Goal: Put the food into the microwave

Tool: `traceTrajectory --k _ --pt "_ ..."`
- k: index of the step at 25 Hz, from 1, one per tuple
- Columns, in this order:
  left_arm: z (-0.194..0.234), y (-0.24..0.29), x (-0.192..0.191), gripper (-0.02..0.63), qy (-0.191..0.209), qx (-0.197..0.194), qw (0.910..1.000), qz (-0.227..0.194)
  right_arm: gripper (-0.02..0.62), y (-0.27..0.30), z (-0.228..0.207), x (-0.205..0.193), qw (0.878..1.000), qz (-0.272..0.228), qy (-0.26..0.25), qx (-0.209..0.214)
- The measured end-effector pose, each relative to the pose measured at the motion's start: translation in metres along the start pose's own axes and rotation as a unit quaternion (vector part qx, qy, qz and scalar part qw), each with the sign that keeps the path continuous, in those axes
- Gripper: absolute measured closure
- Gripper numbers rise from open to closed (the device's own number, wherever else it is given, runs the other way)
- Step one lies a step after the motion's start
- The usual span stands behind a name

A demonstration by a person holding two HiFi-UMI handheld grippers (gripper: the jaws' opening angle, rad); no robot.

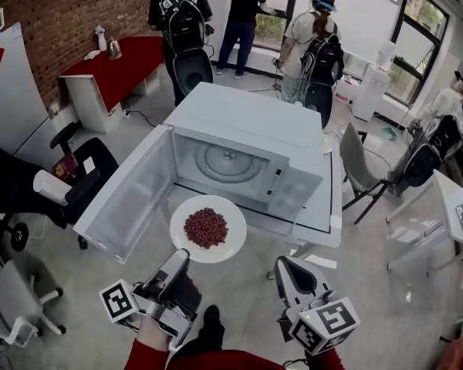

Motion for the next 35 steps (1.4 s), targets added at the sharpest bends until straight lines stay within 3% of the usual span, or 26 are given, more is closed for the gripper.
traceTrajectory --k 7,13,21,25,35 --pt "0.019 0.047 0.021 0.584 -0.007 0.0 0.9998 0.017 0.581 0.043 -0.018 0.001 0.999 0.015 0.022 -0.017" --pt "0.043 0.069 0.021 0.584 -0.018 -0.002 0.9996 0.02 0.581 0.061 -0.035 -0.016 0.999 0.051 -0.018 -0.009" --pt "0.065 0.082 0.041 0.584 0.0 -0.002 1.0 0.004 0.581 0.098 -0.049 -0.029 0.997 0.067 -0.045 -0.005" --pt "0.081 0.087 0.041 0.584 -0.008 -0.014 0.9999 -0.005 0.581 0.112 -0.06 -0.036 0.997 0.052 -0.06 0.005" --pt "0.115 0.099 0.052 0.583 -0.001 -0.044 0.999 -0.009 0.581 0.146 -0.066 -0.08 0.994 0.076 -0.065 0.033"
Point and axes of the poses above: the fingertips, and each gripper's own axes: y forward along the fingers, z to its left, x out of its top, the point moved 1 cm from there along -y, backward along the fingers, and after that the axes turned 3 degrees about -z, right-handed, at the moved point
